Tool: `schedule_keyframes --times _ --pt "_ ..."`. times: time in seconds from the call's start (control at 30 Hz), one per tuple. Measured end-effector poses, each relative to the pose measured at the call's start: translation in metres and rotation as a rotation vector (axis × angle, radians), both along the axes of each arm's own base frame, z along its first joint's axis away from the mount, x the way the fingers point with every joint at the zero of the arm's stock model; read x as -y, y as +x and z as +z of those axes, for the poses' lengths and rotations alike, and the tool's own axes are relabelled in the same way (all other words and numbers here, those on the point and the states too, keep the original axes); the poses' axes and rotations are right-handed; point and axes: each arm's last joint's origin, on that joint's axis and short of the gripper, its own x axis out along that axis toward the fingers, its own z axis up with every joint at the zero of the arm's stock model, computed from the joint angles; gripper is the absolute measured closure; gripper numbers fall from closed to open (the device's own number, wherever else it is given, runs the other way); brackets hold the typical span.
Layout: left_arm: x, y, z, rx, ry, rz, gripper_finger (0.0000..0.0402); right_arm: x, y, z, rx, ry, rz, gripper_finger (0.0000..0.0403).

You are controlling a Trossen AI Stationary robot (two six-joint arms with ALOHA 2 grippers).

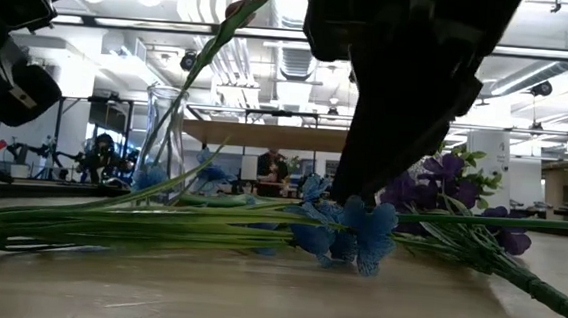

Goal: Pick and place flowers into a vace then onto a shelf
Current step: Put the red tulip into the left transparent vase

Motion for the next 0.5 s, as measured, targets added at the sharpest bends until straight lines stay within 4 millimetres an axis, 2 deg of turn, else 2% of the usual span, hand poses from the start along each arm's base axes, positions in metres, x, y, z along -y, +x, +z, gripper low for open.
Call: schedule_keyframes --times 0.5 --pt "0.0010 0.0003 -0.0016 -0.018 -0.011 0.006 0.0402 0.0062 -0.0005 -0.0022 -0.024 -0.013 -0.055 0.0297"
